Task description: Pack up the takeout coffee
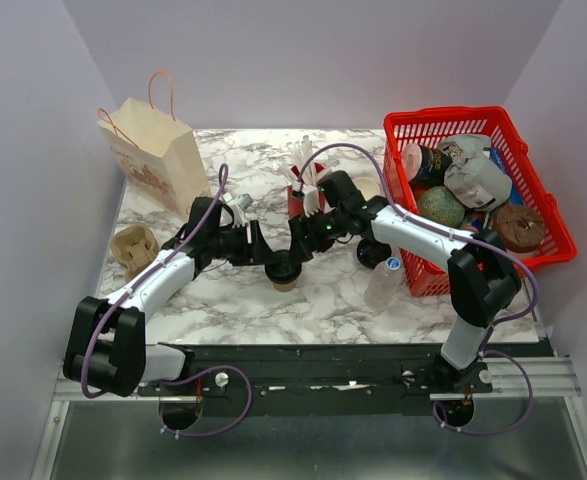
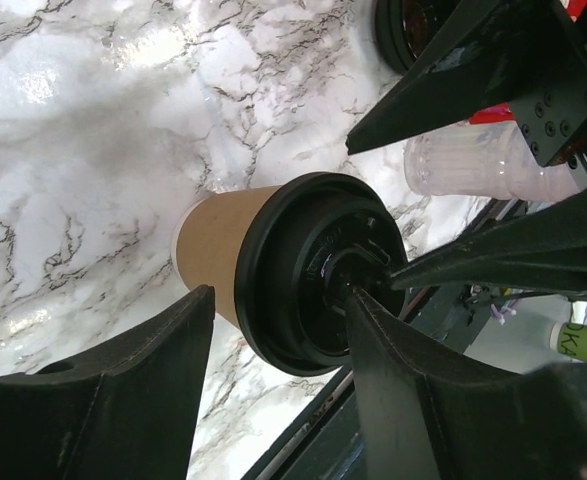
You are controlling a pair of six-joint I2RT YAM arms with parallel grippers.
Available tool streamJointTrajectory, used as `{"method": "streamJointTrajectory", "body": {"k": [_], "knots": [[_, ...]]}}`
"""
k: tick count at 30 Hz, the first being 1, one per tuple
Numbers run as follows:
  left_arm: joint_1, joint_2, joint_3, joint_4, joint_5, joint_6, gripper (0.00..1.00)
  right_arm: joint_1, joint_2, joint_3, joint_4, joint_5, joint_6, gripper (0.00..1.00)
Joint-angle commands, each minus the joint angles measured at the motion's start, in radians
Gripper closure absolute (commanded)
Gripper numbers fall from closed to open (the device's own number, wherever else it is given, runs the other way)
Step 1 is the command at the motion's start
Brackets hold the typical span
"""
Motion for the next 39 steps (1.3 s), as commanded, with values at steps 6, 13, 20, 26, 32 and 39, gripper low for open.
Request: {"method": "streamJointTrajectory", "body": {"k": [6, 13, 20, 26, 32, 39], "knots": [[0.019, 0.004, -0.017, 0.004, 0.013, 0.005, 0.38, -0.075, -0.027, -0.002, 0.081, -0.212, 0.024, 0.22], [0.02, 0.024, -0.011, 0.01, 0.013, -0.004, 0.39, -0.082, -0.038, -0.063, 0.032, -0.199, -0.032, 0.24], [0.02, 0.04, -0.014, 0.012, 0.0, -0.007, 0.39, -0.082, -0.036, -0.097, 0.03, -0.203, -0.026, 0.27], [0.02, 0.051, -0.017, 0.021, -0.002, -0.013, 0.39, -0.082, -0.012, -0.09, 0.023, -0.185, -0.025, 0.28], [0.02, 0.07, -0.012, 0.018, -0.007, -0.015, 0.39, -0.082, 0.006, -0.08, 0.012, -0.173, -0.032, 0.29], [0.02, 0.082, -0.009, 0.015, -0.011, -0.015, 0.39, -0.082, 0.01, -0.087, 0.001, -0.18, -0.05, 0.3]]}}
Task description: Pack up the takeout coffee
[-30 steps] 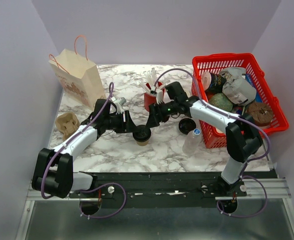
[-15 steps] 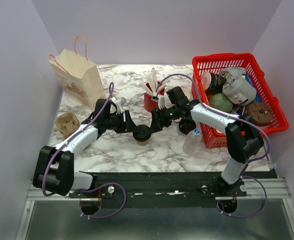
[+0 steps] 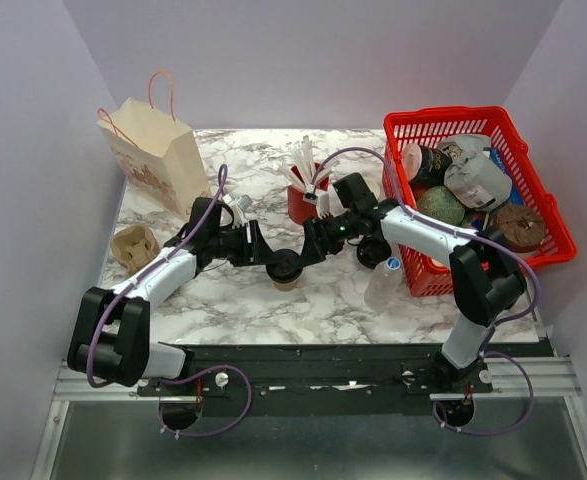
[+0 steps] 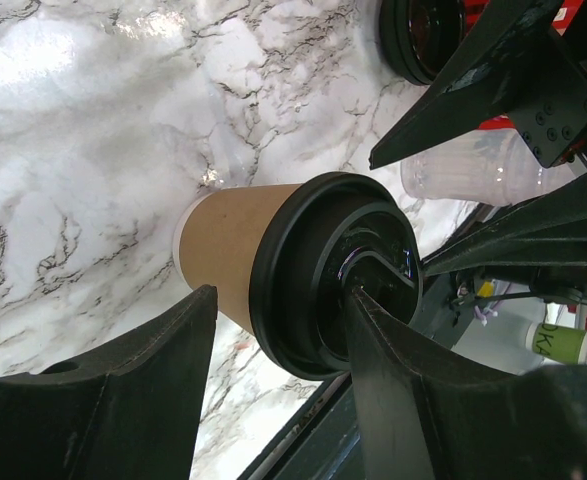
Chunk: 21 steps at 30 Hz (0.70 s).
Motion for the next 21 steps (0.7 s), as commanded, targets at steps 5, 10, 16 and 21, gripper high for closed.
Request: {"method": "streamJointTrajectory", "body": {"k": [5, 10, 16, 21], "knots": [[0.003, 0.041, 0.0, -0.016, -0.041, 0.009, 0.39, 0.003, 0.035, 0.002, -0.04, 0.024, -0.032, 0.31], [0.004, 0.054, 0.003, -0.016, -0.041, 0.004, 0.39, 0.005, 0.055, 0.004, -0.043, 0.039, -0.031, 0.32], [0.003, 0.071, 0.0, -0.022, -0.053, 0.006, 0.39, 0.003, 0.083, 0.001, -0.055, 0.07, -0.031, 0.34], [0.003, 0.079, -0.006, -0.023, -0.064, 0.009, 0.39, 0.003, 0.116, 0.001, -0.06, 0.098, -0.026, 0.34]]}}
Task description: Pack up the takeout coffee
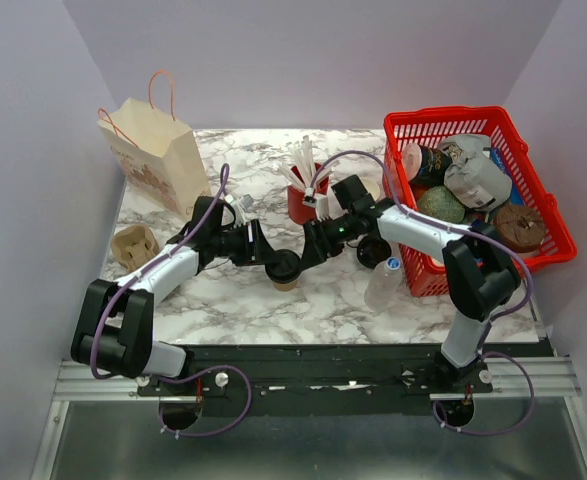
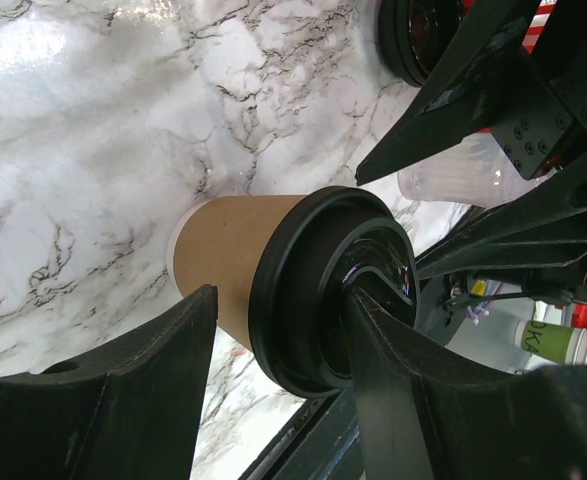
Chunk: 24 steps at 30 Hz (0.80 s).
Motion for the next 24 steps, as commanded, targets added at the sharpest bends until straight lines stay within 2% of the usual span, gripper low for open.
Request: {"method": "streamJointTrajectory", "body": {"k": [1, 20, 24], "knots": [[0.003, 0.037, -0.018, -0.044, -0.079, 0.025, 0.39, 0.008, 0.078, -0.006, -0.035, 0.101, -0.023, 0.35], [0.027, 0.135, -0.041, -0.047, -0.107, 0.04, 0.4, 0.008, 0.172, 0.035, -0.057, 0.199, -0.014, 0.37], [0.035, 0.147, -0.069, 0.019, -0.054, 0.054, 0.41, 0.008, 0.175, 0.037, -0.049, 0.219, -0.013, 0.37]]}}
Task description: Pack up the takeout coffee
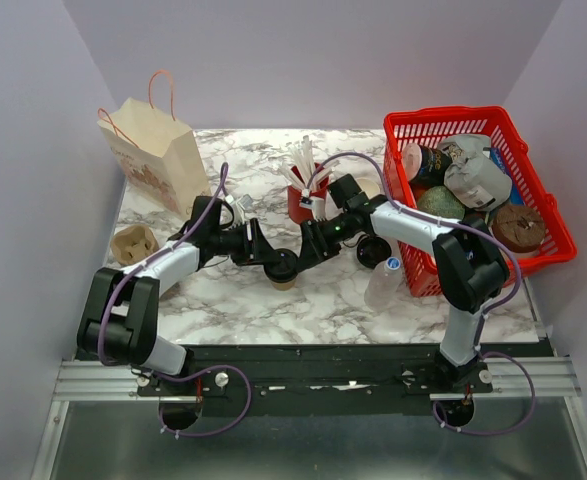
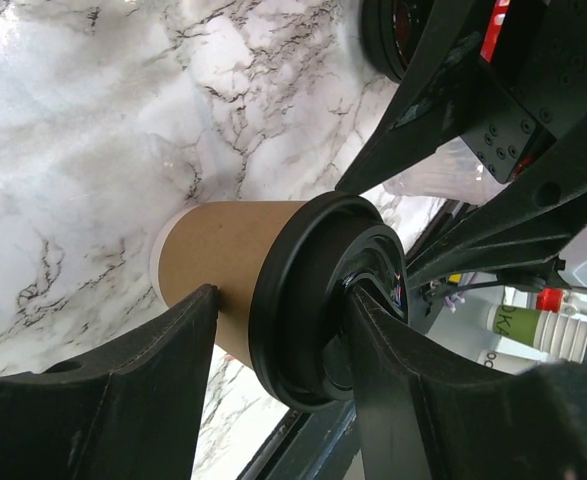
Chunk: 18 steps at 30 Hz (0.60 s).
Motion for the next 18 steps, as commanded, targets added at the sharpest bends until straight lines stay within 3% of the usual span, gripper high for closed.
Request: {"method": "streamJointTrajectory", "body": {"k": [1, 11, 18], "knots": [[0.008, 0.075, -0.081, 0.018, -0.114, 0.076, 0.42, 0.009, 0.092, -0.026, 0.014, 0.274, -0.049, 0.37], [0.034, 0.144, -0.158, 0.201, -0.016, 0.084, 0.44, 0.015, 0.038, -0.07, 0.086, 0.352, -0.099, 0.44], [0.034, 0.166, -0.123, 0.159, -0.028, 0.102, 0.44, 0.043, -0.072, -0.105, 0.135, 0.248, -0.274, 0.41]]}}
